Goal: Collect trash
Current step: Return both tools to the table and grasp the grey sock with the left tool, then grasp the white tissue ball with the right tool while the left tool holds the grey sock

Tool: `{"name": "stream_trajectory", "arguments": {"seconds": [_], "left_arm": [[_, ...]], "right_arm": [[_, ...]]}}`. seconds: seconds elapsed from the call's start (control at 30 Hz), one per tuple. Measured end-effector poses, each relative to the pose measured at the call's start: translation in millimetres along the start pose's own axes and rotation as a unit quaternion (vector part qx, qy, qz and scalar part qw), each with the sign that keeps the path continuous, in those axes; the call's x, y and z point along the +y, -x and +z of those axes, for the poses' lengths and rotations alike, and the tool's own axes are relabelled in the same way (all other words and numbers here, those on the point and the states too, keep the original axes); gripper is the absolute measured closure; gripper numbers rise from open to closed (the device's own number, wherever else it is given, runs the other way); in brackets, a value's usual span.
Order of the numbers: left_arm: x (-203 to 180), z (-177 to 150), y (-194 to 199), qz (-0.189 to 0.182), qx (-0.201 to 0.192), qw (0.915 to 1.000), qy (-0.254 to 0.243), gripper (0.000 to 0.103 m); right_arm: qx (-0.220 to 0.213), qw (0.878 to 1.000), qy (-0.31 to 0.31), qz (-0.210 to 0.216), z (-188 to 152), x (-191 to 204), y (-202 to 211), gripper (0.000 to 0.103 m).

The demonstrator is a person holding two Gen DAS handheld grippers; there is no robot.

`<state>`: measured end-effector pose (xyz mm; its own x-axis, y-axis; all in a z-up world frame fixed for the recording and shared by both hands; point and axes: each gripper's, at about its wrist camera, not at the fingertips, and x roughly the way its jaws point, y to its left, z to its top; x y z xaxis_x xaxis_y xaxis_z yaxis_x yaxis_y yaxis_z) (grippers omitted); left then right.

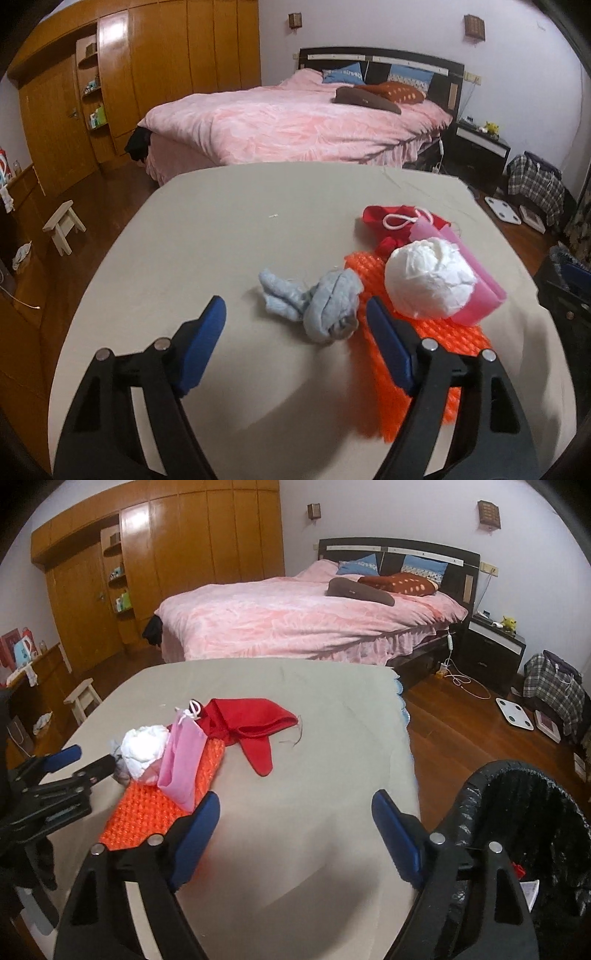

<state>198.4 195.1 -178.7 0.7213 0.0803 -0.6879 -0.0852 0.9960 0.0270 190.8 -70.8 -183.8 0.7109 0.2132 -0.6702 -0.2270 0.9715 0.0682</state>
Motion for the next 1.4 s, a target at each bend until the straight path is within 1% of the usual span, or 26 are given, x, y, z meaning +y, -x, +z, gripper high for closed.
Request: {"name": "stream_trajectory", "arguments": {"seconds": [0.07,0.17,0.23,0.27,0.3,0.4,0.47,0.53,0.6,0.7,0.77,0.87,0.97,1.07,1.2,1.3,1.4], "left_arm": [[-2,1,-9,0.001,0.009,1.0000,0.002,0.028],[1,2,-22,-0.011,0.025,0.9996,0.011,0.035],[-2,4,-27,-0.028,0.027,0.9991,0.014,0.044],[-4,5,-27,-0.040,0.028,0.9987,0.013,0.053],[-6,5,-29,-0.048,0.028,0.9984,0.013,0.064],[-9,7,-28,-0.061,0.025,0.9976,0.018,0.072],[-7,7,-26,-0.073,0.024,0.9966,0.030,0.075],[-3,6,-17,-0.079,0.014,0.9960,0.038,0.076],[-3,7,-7,-0.077,0.000,0.9964,0.037,0.076],[1,7,12,-0.063,-0.022,0.9973,0.031,0.076],[4,4,23,-0.044,-0.032,0.9983,0.022,0.076],[10,-1,32,-0.024,-0.037,0.9989,0.013,0.076],[20,-4,36,-0.014,-0.034,0.9992,0.016,0.076],[34,-8,39,0.000,-0.031,0.9990,0.031,0.076],[49,-10,44,0.010,-0.035,0.9984,0.044,0.076],[59,-12,47,0.016,-0.038,0.9978,0.051,0.076],[66,-11,49,0.019,-0.039,0.9975,0.056,0.076]], "right_arm": [[0.002,1.000,0.001,0.000,-1,-2,-1,0.020],[0.007,1.000,0.002,-0.002,-3,-4,-3,0.020],[0.011,1.000,0.000,-0.002,-4,-5,-5,0.020],[0.012,1.000,0.001,-0.002,-5,-5,-5,0.020],[0.013,1.000,0.001,-0.002,-5,-5,-5,0.020],[0.014,1.000,0.003,-0.001,-5,-4,-5,0.020],[0.012,1.000,0.006,-0.001,-5,-2,-4,0.020],[0.011,1.000,0.007,0.000,-4,0,-4,0.020],[0.006,1.000,0.007,0.002,-2,1,-1,0.020],[-0.002,1.000,0.008,0.009,2,7,1,0.020],[-0.006,1.000,0.010,0.017,6,12,1,0.020],[-0.008,0.999,0.012,0.030,12,23,-2,0.020],[-0.012,0.999,0.024,0.044,18,40,-3,0.021],[-0.018,0.997,0.040,0.062,23,60,-4,0.026],[-0.015,0.995,0.055,0.085,27,82,-9,0.039],[-0.015,0.993,0.064,0.095,30,97,-13,0.044],[-0.011,0.993,0.073,0.095,31,107,-20,0.046]]}}
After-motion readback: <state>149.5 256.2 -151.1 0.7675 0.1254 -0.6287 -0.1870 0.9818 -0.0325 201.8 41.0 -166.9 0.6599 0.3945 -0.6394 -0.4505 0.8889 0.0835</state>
